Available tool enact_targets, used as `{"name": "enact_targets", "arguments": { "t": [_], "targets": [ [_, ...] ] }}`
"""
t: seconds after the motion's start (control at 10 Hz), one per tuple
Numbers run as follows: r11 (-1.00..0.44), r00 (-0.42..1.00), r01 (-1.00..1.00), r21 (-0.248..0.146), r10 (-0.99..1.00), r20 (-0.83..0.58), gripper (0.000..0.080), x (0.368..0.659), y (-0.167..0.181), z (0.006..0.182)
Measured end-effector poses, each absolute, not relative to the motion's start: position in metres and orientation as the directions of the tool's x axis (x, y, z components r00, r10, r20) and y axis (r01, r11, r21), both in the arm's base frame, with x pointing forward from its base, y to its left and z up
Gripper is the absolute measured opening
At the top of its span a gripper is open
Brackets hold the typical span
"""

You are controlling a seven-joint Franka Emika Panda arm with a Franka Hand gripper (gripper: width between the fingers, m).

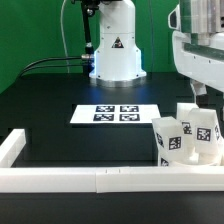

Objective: Assemble stool

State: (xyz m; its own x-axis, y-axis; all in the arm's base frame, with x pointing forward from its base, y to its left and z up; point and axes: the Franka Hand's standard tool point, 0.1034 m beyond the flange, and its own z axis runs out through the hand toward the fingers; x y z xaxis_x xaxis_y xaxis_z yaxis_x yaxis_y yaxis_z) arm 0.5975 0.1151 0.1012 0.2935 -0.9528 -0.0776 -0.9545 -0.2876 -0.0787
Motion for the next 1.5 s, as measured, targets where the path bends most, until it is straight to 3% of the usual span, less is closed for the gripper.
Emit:
{"name": "enact_targets", "arguments": {
  "t": [0.2, 0.3, 0.4, 0.6, 1.1, 1.3, 1.5],
  "targets": [
    [-0.44, 0.445, -0.894, -0.079, -0.893, -0.064, 0.0648, 0.597, 0.116, 0.102],
    [-0.569, 0.571, -0.821, -0.046, -0.819, -0.057, 0.0648, 0.596, 0.12, 0.107],
    [-0.725, 0.727, -0.686, -0.059, -0.685, -0.036, 0.0648, 0.601, 0.12, 0.112],
    [-0.877, 0.879, -0.477, -0.053, -0.475, -0.04, 0.0648, 0.599, 0.121, 0.112],
    [-0.984, 0.985, -0.173, -0.035, -0.172, -0.019, 0.0648, 0.6, 0.113, 0.11],
    [-0.96, 0.958, 0.279, -0.022, 0.28, -0.07, 0.0648, 0.598, 0.121, 0.111],
    [-0.913, 0.91, 0.409, -0.019, 0.409, -0.07, 0.0648, 0.601, 0.119, 0.111]
  ]
}}
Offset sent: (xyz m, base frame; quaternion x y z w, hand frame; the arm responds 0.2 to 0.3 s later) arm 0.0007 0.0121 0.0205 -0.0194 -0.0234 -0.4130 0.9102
